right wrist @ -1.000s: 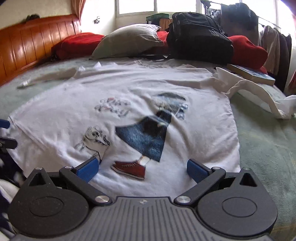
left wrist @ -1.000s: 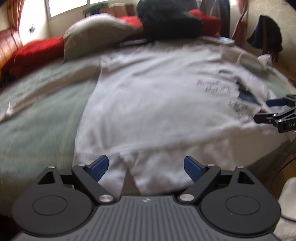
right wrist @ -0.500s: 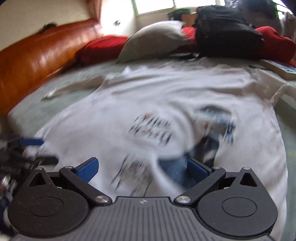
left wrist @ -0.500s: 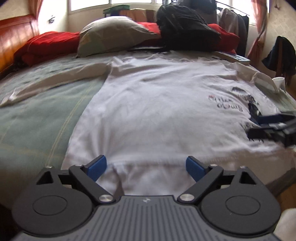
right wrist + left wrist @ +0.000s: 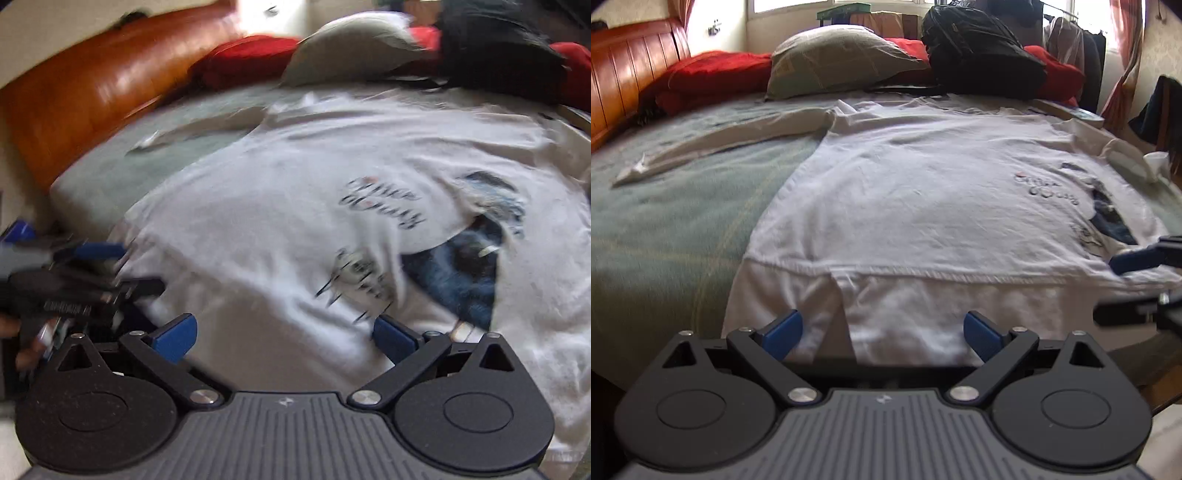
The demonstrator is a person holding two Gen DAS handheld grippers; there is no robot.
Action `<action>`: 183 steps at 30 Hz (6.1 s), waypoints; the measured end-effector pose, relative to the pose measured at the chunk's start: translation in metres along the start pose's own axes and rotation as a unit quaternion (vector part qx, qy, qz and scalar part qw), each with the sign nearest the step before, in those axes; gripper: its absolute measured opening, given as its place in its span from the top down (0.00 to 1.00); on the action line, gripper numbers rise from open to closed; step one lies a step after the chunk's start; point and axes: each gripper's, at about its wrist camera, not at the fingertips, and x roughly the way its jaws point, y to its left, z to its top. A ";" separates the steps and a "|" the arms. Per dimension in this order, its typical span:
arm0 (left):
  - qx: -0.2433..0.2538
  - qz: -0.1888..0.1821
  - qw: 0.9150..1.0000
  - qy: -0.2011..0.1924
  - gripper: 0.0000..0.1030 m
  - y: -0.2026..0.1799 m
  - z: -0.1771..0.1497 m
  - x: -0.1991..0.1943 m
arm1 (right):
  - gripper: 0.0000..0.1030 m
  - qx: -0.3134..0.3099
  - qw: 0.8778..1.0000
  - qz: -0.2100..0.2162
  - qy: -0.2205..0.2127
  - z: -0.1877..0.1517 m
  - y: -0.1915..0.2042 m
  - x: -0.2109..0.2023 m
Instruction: Fold clothes
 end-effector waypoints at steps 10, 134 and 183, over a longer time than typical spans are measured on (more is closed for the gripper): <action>-0.039 -0.049 0.998 -0.033 0.09 0.036 0.036 0.005 | 0.00 0.013 1.000 -0.014 -0.002 0.019 -0.003 -0.003; 0.073 -0.065 0.995 0.034 0.01 0.009 0.090 0.079 | 0.00 0.169 0.976 -0.125 0.051 0.269 -0.273 0.112; 0.062 -0.050 0.997 0.012 0.01 -0.008 0.086 0.048 | 0.00 0.135 0.981 -0.138 -0.033 0.166 -0.205 0.055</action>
